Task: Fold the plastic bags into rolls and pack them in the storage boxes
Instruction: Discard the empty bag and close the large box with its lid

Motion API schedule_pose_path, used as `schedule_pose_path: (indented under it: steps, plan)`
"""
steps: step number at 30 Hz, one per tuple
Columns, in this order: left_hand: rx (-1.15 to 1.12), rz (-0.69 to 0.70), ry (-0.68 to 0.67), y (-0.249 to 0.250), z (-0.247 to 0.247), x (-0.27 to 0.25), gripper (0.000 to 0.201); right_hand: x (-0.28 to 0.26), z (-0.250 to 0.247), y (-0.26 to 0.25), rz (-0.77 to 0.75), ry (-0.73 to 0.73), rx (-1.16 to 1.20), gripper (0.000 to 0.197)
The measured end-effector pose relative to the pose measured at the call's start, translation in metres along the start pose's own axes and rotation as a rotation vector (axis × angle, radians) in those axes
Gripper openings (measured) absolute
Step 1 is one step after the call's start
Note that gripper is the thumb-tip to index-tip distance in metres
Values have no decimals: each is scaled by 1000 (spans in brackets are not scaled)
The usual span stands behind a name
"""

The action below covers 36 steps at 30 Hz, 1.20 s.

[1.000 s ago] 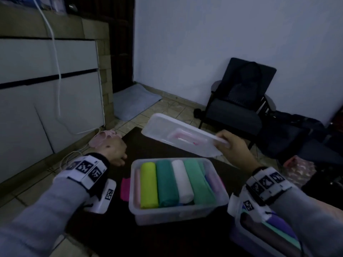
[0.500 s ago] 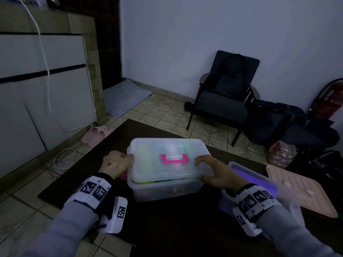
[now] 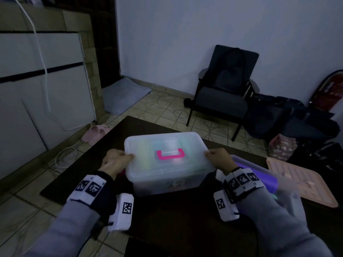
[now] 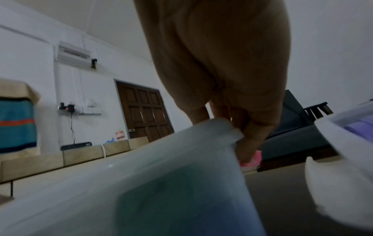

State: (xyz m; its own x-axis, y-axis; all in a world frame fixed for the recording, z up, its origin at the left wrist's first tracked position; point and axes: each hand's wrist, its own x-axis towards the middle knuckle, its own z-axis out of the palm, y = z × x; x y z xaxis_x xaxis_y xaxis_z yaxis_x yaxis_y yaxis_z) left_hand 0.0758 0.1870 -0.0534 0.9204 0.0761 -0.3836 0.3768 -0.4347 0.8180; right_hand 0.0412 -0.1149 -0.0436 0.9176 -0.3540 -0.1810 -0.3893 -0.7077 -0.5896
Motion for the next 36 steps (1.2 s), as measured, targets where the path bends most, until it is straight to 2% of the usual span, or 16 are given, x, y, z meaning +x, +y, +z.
schedule_pose_path:
  steps: [5,8,11,15,18,20,21,23,25,26,28,30,33,36]
  plan:
    - [3,107,121,11,-2,23,34,-18,-2,1,121,-100,239,26]
    - [138,174,116,22,-1,31,22,-27,8,11,198,-150,377,13]
    - [265,223,134,21,3,34,18,-30,17,18,232,-149,541,13]
    - [300,229,169,19,11,31,27,-36,16,23,221,-103,576,9]
    - [376,254,142,27,14,31,18,-41,10,26,208,-73,573,10]
    - [507,285,194,35,21,26,36,-43,9,26,193,-59,553,10]
    - [577,332,263,39,29,19,43,-44,10,25,184,-46,549,9]
    - [640,539,378,50,54,-2,51,-45,15,25,180,-6,516,11]
    - [687,744,297,60,86,-25,50,-46,19,26,195,38,458,24]
    - [715,775,214,63,102,-32,50,-46,19,27,201,57,437,35]
    - [786,739,60,65,127,-34,52,-49,16,29,214,58,385,53]
    - [870,712,-28,65,143,-30,54,-50,16,35,240,69,313,69]
    - [948,682,-71,62,149,-21,55,-50,12,38,250,89,252,88]
    - [990,681,-62,59,150,-19,54,-47,9,38,310,-25,326,84]
